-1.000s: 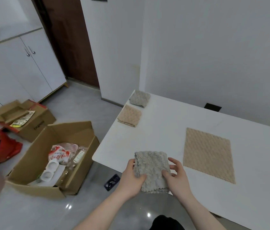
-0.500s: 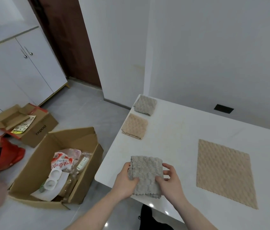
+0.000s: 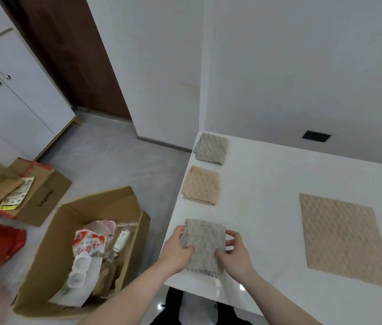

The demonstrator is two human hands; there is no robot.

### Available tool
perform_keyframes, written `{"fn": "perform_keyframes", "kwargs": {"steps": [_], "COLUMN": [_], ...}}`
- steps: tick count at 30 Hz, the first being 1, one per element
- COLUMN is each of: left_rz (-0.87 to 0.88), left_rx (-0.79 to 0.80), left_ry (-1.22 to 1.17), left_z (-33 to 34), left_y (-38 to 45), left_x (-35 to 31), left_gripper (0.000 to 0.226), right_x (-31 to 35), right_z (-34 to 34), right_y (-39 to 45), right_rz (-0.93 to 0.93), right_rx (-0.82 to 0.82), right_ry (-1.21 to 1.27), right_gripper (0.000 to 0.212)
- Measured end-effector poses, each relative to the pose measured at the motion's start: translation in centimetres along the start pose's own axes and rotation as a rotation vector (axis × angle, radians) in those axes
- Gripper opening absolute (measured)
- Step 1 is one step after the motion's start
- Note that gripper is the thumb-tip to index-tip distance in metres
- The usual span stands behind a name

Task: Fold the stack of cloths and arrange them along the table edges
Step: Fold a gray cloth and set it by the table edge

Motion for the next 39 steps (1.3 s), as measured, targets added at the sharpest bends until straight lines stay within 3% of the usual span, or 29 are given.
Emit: {"fn": "perform_keyframes", "kwargs": {"steps": [10,17,20,22,24,28,31,39], "left_rz": [-0.028,-0.089,0.201,0.389,0.401,0.257,0.230,0.409], "left_rx": [0.151,0.190,0.144,0.240,0.385,0.520,0.544,0.324], "left_ry": [0.124,0.357,0.711,0.890,0.957,0.995,0.994,0.669], "left_z": [-3.5,-3.8,-3.9,-3.3,-2.6,-2.0,-2.0,-5.1], "left_y": [4.5,6.3,5.6,4.6,4.0,3.9,4.3,1.4], "left_x": [2.0,4.0,4.4,4.6,5.5,6.6,5.3,0.8], "left_gripper": [0.051,0.087,0.084,0.077,0.077,0.090,0.083,0.064], "right_x": [1.7,0.4,-0.4,-0.9,-1.2,-1.4,-1.0,0.2], "right_z": [6.3,7.5,8.0,8.3,8.4,8.6,8.0,5.0], "right_y": [1.4,2.9,2.2,1.8,2.0,3.0,3.0,-2.4], "right_rz": [0.073,0.066,-0.021,-0.081,-0.082,-0.029,-0.022,-0.133], "right_rx": [-0.093,-0.032,-0.050,-0.019,0.034,0.167,0.192,-0.066], "right_ry": [-0.057,-0.342,-0.528,-0.646,-0.724,-0.828,-0.816,-0.484], "right_gripper": [0.061,0.070,0.067,0.074,0.079,0.083,0.080,0.073]}}
Point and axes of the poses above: each hand's wrist, its own y-axis towards the middle knuckle, its own z-axis out of the palm, x = y × z, the point moved 3 cm from there along y, towards the middle knuckle, and after that the axes turned 5 degrees about -y, right-handed, at the moved point
